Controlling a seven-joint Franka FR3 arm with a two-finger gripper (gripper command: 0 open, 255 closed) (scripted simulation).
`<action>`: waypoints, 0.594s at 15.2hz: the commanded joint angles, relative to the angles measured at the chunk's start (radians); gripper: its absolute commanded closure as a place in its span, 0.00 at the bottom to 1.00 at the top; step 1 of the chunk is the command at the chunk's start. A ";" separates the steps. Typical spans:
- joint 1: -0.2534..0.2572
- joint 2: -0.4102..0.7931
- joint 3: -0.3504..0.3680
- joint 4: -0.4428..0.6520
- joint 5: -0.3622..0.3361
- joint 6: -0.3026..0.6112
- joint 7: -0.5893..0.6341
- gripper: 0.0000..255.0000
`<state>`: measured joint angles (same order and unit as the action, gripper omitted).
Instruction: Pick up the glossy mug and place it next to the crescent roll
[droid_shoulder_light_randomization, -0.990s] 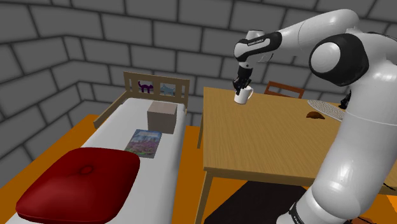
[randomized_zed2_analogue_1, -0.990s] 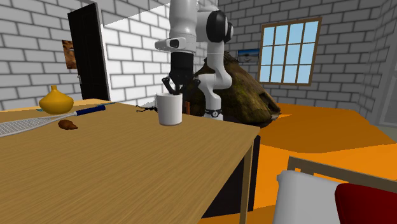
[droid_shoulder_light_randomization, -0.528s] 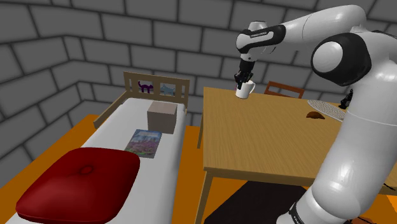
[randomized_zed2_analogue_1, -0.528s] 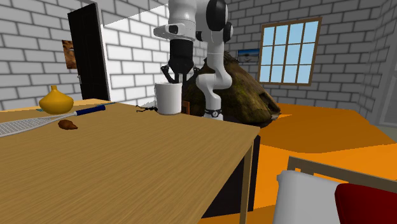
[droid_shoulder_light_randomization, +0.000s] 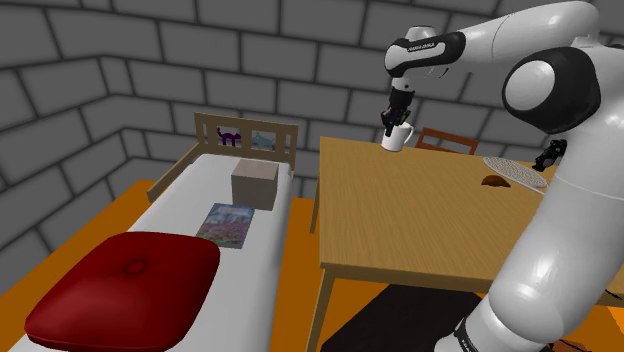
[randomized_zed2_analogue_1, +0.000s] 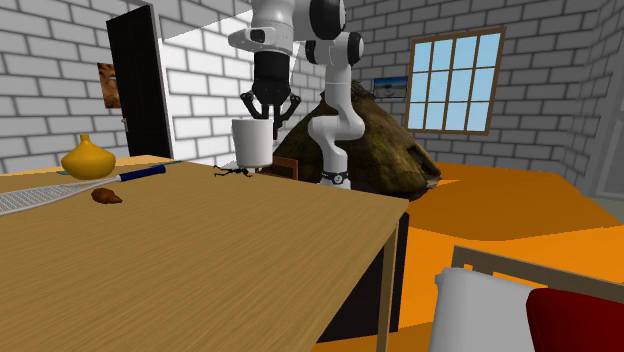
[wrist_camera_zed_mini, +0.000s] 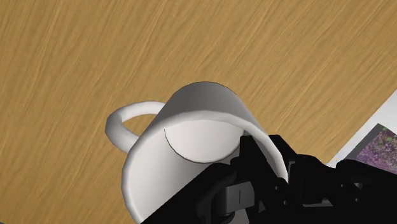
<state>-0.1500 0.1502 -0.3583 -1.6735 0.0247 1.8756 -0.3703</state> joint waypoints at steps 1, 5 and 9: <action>-0.023 -0.020 -0.018 -0.019 -0.002 0.001 -0.041 1.00; -0.067 -0.056 -0.054 -0.065 -0.007 0.014 -0.122 1.00; -0.113 -0.077 -0.094 -0.090 -0.007 0.021 -0.209 1.00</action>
<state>-0.2486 0.0773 -0.4400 -1.7541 0.0166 1.8894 -0.5507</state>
